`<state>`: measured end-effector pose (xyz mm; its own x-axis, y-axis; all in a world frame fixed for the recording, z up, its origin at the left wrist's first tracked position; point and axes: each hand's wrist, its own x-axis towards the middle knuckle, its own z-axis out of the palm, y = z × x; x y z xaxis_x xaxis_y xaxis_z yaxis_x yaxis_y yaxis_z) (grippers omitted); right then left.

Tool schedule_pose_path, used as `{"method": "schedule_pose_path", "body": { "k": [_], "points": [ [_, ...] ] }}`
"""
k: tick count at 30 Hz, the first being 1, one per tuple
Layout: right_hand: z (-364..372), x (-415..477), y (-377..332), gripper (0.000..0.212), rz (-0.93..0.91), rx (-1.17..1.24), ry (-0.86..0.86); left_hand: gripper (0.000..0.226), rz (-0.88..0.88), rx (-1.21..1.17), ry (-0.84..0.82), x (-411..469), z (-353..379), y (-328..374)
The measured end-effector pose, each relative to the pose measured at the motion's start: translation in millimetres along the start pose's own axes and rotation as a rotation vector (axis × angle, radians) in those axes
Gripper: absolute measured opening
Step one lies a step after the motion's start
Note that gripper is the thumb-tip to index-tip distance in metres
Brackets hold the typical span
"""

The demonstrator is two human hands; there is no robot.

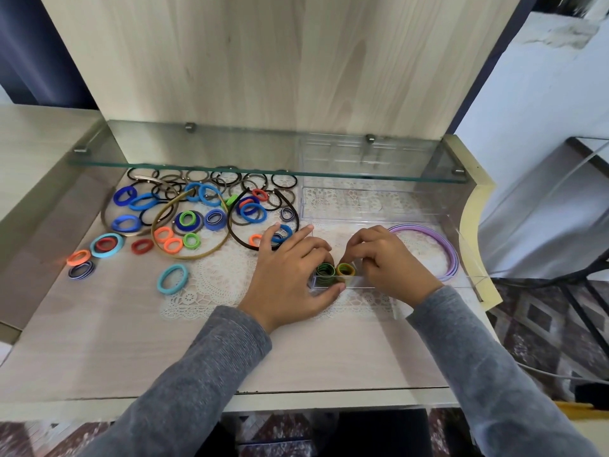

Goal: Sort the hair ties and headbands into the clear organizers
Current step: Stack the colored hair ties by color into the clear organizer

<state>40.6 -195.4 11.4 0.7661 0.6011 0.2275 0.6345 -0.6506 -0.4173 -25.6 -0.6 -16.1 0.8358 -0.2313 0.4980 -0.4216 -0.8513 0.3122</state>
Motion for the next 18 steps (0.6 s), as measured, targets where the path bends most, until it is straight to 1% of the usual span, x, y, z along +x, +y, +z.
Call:
{"method": "schedule_pose_path", "body": {
  "k": [3, 5, 8, 10, 12, 14, 17, 18],
  "points": [
    [2, 1, 2, 0.039, -0.024, -0.019, 0.015, 0.037, 0.002, -0.001, 0.004, 0, 1, 0],
    [3, 1, 3, 0.038, -0.031, -0.036, 0.024, 0.037, 0.008, -0.009, 0.008, 0, 0, -1],
    [2, 0, 0, 0.042, -0.006, -0.034, 0.023, 0.046, 0.03, -0.017, -0.014, 0, -2, 1],
    [0, 0, -2, 0.05, 0.024, -0.026, 0.008, 0.055, 0.021, -0.049, -0.039, 0, -6, 2],
    [-1, 0, -2, 0.054, 0.055, -0.029, 0.015, 0.054, -0.04, -0.172, -0.049, 2, -9, 0],
    [-3, 2, -5, 0.049, 0.099, -0.025, 0.077, 0.046, -0.146, -0.366, -0.017, 4, -11, -3],
    [-6, 6, -19, 0.04, 0.16, 0.05, 0.195, 0.028, -0.314, -0.668, 0.104, 7, -16, -7],
    [-7, 7, -28, 0.038, 0.172, 0.087, 0.243, 0.025, -0.362, -0.731, 0.147, 7, -19, -7]
  ]
}}
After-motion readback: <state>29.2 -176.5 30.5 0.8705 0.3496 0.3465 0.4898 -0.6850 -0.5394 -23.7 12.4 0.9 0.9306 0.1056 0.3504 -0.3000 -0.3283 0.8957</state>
